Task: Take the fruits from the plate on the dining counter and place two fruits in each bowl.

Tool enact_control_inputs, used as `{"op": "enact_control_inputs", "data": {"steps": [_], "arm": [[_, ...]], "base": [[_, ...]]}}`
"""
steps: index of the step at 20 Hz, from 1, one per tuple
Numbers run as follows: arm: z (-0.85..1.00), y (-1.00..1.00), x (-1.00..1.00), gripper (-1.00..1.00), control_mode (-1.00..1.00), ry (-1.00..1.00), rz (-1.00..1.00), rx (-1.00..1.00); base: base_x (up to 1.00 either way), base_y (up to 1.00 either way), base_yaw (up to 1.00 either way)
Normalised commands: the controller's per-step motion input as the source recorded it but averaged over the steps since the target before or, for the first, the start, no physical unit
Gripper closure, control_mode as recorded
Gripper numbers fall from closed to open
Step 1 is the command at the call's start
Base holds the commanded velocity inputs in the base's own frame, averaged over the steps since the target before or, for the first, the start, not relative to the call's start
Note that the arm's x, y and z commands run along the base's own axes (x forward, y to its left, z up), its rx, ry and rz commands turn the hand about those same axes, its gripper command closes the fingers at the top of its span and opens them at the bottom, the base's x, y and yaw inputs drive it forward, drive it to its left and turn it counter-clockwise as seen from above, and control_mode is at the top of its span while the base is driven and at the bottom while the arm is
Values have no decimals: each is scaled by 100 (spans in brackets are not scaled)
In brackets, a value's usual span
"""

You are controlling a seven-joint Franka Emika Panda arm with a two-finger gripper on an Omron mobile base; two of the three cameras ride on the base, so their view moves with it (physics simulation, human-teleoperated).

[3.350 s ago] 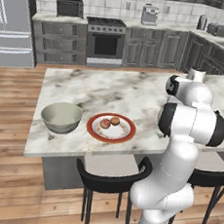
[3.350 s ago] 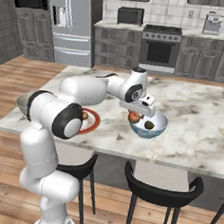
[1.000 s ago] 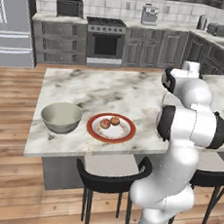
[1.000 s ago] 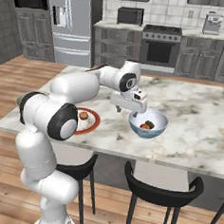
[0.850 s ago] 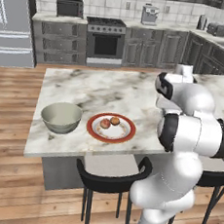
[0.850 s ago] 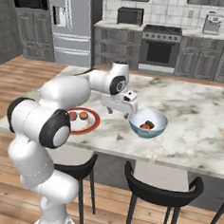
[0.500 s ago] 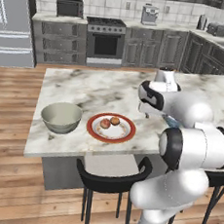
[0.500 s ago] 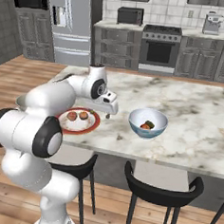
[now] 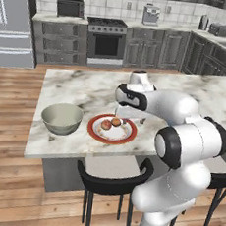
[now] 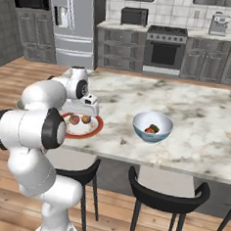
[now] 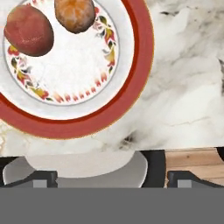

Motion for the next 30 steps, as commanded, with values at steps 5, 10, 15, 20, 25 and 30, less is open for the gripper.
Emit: {"op": "enact_control_inputs", "data": {"steps": [5,10,15,20,25,30], "arm": [[-14,74,37,-100,-100,13,0,6],[-30,44,21,-100,-100,2,-9,2],[-58,23,35,-100,-100,-9,-13,1],[-25,12,19,-100,-100,-20,-12,0],[-14,0,29,-100,-100,-10,-14,0],[-13,0,9,-100,-100,0,-16,0]], "base": [[0,0,0],[0,0,0],[0,0,0],[0,0,0],[0,0,0],[0,0,0]]}}
